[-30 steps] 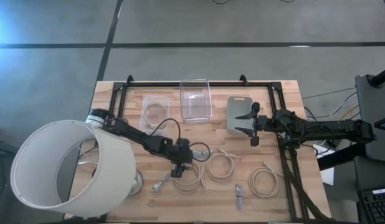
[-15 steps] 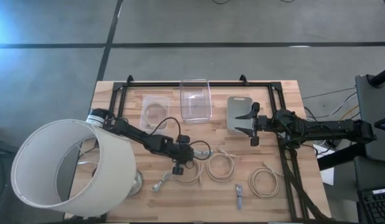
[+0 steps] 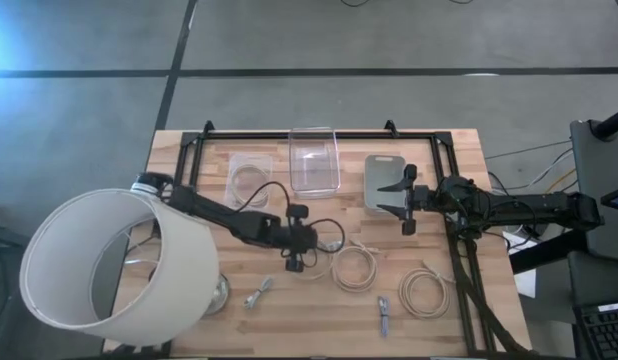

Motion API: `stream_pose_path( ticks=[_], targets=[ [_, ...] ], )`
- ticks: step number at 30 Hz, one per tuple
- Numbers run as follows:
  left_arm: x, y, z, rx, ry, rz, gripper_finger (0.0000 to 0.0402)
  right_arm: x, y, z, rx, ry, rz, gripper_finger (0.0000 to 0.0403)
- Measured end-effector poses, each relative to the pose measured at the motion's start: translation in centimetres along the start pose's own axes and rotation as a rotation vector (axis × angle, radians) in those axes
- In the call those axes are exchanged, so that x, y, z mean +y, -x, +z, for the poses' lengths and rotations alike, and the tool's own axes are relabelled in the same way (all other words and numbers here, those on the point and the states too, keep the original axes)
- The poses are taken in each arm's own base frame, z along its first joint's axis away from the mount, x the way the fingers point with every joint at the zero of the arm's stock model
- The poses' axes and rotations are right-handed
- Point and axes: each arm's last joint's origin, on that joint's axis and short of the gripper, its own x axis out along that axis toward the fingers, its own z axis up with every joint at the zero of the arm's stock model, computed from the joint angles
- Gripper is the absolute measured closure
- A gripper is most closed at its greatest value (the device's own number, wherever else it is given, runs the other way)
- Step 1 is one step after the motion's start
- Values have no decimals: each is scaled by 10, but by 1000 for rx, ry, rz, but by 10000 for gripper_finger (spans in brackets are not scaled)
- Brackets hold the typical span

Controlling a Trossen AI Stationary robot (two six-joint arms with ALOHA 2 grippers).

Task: Pick & Place USB Port
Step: Put the brown USB cable into the white transparent bin

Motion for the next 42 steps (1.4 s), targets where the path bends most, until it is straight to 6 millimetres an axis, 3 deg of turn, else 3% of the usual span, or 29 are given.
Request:
stream_pose_path(
  ticks=[11, 19, 24, 42],
  targets=[
    [33, 26, 10, 213, 87, 238, 356, 0, 0, 0, 0, 0, 1, 202],
    [48, 52, 36, 177, 119, 358, 355, 0, 0, 0, 0, 0, 0, 202],
    [58, 64, 41, 207, 110, 497, 354, 0, 0, 0, 0, 0, 1, 202],
    [109, 78, 16, 427, 356, 716, 353, 0, 0, 0, 0, 0, 1, 202]
  ],
)
